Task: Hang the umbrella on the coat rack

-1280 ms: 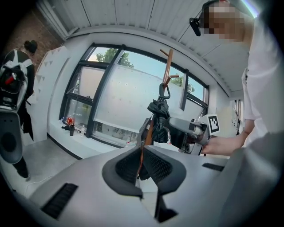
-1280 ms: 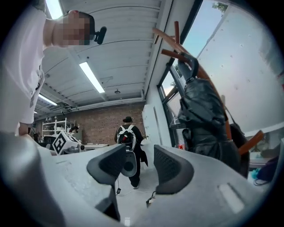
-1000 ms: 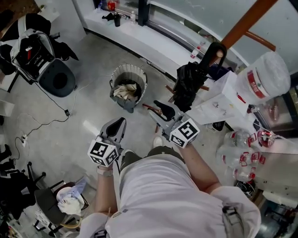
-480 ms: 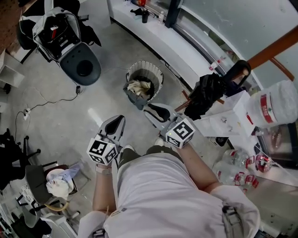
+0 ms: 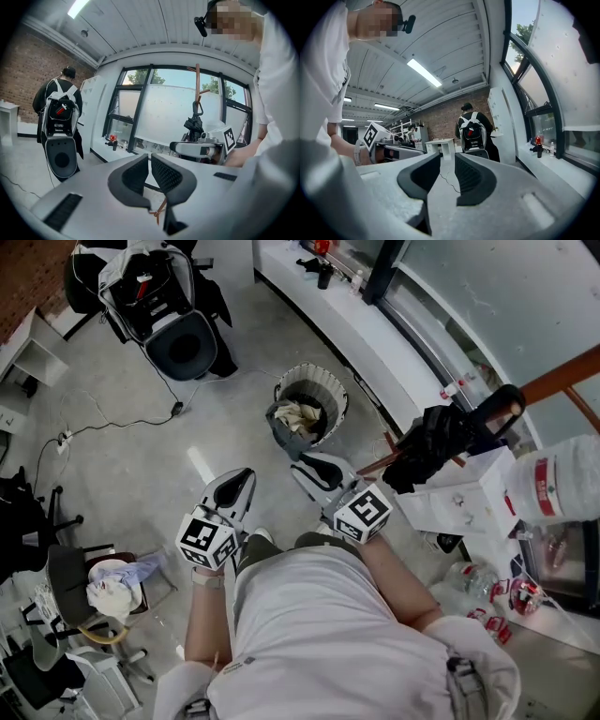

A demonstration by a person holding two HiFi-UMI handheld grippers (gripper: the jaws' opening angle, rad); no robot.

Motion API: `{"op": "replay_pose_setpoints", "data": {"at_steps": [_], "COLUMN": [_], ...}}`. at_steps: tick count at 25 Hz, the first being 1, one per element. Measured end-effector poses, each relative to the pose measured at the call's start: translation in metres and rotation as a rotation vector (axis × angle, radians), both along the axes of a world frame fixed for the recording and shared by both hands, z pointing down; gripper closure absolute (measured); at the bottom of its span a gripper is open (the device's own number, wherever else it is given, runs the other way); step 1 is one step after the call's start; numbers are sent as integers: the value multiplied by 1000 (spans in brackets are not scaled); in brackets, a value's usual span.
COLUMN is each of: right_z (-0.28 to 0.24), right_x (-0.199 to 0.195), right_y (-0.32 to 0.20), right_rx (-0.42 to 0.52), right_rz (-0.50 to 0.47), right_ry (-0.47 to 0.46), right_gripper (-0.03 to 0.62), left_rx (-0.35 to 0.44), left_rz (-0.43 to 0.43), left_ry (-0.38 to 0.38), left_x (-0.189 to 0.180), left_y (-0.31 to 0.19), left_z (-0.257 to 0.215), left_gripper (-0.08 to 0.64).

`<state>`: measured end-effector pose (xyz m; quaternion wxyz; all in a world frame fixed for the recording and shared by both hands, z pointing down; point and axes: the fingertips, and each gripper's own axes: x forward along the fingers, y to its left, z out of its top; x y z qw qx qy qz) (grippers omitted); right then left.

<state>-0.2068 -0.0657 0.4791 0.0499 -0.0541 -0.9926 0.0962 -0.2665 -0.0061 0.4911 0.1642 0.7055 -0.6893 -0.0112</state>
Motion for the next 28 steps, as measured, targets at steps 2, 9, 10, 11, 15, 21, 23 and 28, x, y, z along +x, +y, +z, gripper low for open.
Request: {"op": "replay_pose_setpoints", "data": {"at_steps": [2,9,10,11,15,21,23,28], "right_z": [0,3,3,3,5,8,8,11], "right_x": [0,1,2,2,4,6,7,12], "right_y": [-1,0,0,0,-4,-5,-6,-11], "right_rx": [-3,9,6,4,-10,-17,-17,-21], "right_rz": [0,6,8,9,23,37,43,53], "right_ry": [-3,7,7,8,11,25,27,29], "right_gripper": [491,491,491,491,491,491,491,491], "left_rx": [0,-1,0,-1,-11,-13,-16,-20], "left_rz": [-8,-18,-18,-17,-13,-16,-12,-9], "left_ry": [1,10,10,10,8,13,14,14], "left_x": [0,3,3,3,4,2,2,5], "left_y": [1,2,2,2,2,5,5,1], "left_z": [0,4,4,4,6,7,8,11], "left_gripper": [557,557,557,557,557,557,557,557]}}
